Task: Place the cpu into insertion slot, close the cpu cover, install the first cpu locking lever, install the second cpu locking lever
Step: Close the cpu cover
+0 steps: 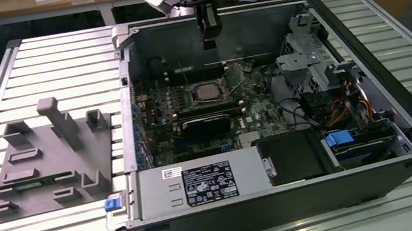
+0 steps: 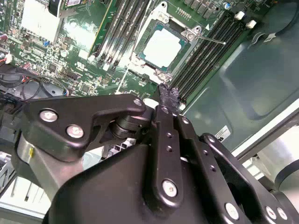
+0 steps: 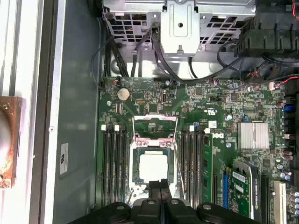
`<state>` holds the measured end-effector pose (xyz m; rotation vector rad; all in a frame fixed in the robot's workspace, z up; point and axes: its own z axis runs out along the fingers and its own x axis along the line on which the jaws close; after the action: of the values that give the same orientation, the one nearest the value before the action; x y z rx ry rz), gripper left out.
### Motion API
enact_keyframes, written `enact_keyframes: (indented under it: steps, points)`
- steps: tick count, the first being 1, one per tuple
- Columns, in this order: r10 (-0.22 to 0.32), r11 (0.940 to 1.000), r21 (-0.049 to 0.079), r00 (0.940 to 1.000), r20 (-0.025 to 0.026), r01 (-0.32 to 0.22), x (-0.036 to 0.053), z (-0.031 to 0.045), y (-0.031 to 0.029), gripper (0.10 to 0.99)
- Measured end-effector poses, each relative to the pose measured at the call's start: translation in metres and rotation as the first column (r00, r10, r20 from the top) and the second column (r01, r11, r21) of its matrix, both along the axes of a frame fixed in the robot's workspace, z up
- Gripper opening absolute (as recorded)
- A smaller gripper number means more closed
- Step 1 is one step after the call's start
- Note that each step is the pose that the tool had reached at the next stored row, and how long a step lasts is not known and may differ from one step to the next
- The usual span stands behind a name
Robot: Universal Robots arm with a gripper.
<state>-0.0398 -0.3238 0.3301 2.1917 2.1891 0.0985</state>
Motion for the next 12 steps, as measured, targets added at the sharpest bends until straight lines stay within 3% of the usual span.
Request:
enact_keyframes:
  steps: [12]
  points:
    - [0.0,1.0,0.0,1.0,0.0,0.0,0.0,-0.0022,0.0,0.106]
